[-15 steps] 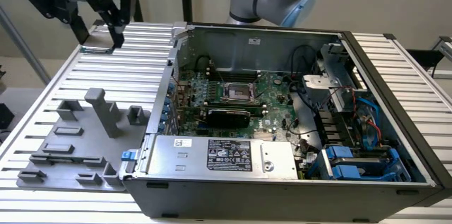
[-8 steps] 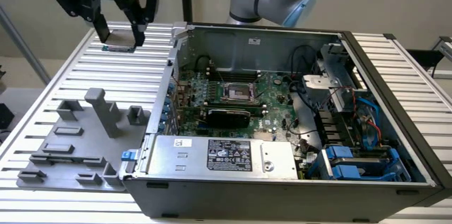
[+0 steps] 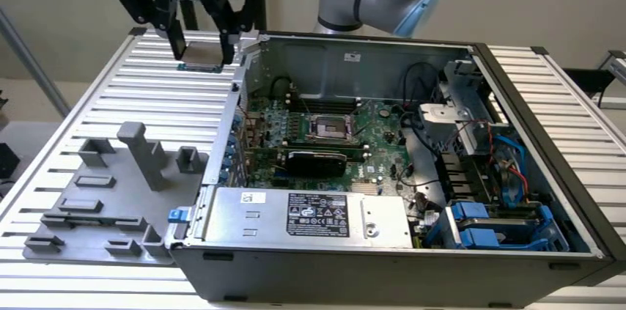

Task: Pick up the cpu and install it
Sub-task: 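Pick up the cpu and move it towards the insertion slot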

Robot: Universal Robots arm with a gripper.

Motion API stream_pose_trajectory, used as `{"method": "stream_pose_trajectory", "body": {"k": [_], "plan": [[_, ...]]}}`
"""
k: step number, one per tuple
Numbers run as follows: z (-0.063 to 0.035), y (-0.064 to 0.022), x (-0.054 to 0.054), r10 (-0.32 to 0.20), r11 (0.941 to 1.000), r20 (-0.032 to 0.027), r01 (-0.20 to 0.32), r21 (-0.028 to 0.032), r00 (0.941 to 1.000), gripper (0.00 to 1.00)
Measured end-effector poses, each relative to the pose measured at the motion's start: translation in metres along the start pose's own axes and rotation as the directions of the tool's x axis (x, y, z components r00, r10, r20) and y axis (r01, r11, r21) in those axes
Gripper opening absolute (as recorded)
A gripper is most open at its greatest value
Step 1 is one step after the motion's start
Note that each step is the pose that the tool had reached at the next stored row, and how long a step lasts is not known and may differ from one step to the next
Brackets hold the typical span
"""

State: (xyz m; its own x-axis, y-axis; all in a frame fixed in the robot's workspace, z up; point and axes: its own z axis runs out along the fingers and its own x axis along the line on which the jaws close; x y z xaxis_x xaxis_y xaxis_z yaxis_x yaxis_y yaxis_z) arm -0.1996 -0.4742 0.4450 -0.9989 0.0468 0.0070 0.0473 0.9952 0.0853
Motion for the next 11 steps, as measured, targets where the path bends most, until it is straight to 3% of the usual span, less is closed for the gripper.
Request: {"method": "stream_pose_trajectory", "body": {"k": [6, 11], "plan": [[0.0006, 0.0040, -0.027, 0.000, 1.0000, 0.0001, 0.000, -0.0001, 1.0000, 0.55], [0.0053, 0.0125, -0.049, 0.000, 1.0000, 0.0000, 0.000, 0.0000, 1.0000, 0.55]]}}
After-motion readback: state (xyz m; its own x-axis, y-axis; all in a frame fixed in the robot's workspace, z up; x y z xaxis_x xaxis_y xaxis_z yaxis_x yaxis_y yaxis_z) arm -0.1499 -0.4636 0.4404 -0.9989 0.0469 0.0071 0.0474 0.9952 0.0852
